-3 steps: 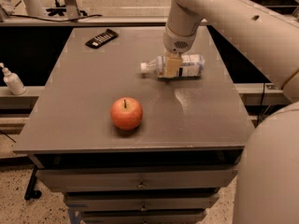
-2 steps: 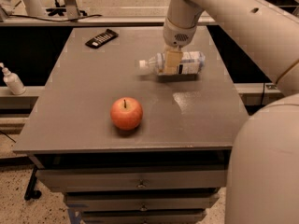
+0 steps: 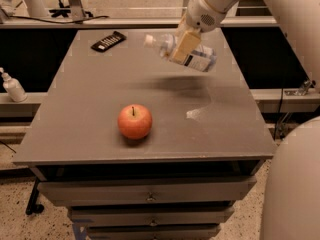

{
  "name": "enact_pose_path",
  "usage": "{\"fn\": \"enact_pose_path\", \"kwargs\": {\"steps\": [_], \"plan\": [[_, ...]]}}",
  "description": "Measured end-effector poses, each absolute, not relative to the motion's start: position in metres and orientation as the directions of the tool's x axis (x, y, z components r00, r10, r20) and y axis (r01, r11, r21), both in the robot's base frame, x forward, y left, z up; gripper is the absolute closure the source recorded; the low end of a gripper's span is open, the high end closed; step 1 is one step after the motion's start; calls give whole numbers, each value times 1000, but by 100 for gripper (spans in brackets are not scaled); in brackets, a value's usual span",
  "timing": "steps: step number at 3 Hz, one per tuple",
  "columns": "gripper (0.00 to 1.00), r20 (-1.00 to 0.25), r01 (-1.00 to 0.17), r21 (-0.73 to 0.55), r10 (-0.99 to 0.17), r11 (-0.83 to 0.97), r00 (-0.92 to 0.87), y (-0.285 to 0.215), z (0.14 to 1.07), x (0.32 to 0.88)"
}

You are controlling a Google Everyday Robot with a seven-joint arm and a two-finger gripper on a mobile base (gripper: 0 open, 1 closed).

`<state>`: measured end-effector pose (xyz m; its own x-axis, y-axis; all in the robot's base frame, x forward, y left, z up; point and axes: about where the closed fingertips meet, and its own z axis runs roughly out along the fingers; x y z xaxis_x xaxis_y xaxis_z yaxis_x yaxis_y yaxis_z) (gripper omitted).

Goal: Place blue plastic bottle upright

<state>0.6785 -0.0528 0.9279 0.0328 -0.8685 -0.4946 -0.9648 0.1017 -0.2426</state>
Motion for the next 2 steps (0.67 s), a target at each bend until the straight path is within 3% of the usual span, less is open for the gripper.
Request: {"fn": "enact_pose_path", "kwargs": {"steps": [2], "plan": [[100,-853,-956,-168,-522,240,19,-33,975,671]]}}
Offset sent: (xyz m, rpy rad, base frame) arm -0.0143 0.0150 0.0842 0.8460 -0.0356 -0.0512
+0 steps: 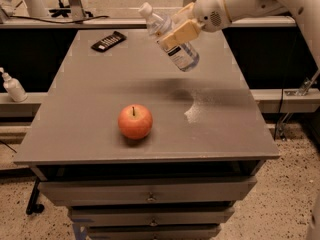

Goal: Place blue plastic bottle upright

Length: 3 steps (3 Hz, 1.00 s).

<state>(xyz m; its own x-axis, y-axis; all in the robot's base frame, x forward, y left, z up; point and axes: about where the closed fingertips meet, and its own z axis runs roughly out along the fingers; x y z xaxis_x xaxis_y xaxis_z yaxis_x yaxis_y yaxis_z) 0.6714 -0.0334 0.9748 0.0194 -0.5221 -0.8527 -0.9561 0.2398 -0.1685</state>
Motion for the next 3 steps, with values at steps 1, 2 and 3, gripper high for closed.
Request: {"fn": "enact_pose_path", "kwargs": {"steps": [1,2,3], "plan": [[100,-937,-950,-143,-346,277,40,-27,989,671],[100,-970,-943,-120,-238,311,45,-25,989,671],[100,-981,-934,-106,-192,341,42,-28,973,673]]}}
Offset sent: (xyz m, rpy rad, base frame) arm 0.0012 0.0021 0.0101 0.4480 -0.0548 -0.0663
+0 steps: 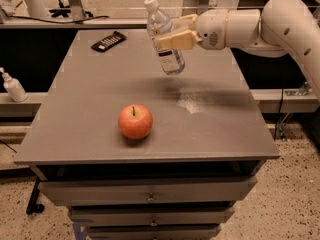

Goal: Place blue plastic bottle upright

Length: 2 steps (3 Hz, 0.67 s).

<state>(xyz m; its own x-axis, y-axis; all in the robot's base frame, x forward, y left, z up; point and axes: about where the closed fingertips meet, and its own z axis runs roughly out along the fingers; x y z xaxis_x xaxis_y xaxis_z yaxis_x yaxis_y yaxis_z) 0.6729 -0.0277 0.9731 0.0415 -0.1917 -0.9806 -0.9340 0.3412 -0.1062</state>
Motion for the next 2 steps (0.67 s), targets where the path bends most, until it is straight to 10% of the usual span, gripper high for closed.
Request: {"fn": "enact_pose_path", "kwargs": {"steps": [2], "plan": [[100,-999,-917,-7,-38,398,-9,-39,938,682]]}}
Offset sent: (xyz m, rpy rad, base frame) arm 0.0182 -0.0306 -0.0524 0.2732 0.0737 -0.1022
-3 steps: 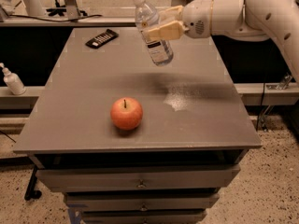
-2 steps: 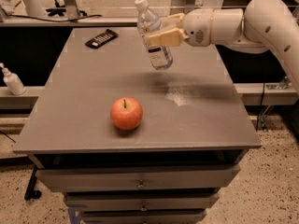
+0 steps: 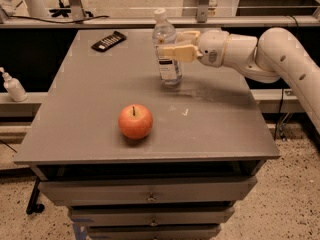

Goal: Place blue plastic bottle upright

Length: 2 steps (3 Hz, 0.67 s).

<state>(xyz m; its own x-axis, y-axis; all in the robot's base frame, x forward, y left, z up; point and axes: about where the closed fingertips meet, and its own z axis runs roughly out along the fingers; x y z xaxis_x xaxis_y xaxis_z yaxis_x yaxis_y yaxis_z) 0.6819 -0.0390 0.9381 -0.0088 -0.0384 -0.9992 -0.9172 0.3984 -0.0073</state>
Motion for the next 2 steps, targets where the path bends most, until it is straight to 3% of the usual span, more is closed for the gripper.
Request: {"fn": "enact_pose_path", "kwargs": {"steps": [2], "plan": [[100,-998,-898,46,57,439,-24,-59,925,689]]}}
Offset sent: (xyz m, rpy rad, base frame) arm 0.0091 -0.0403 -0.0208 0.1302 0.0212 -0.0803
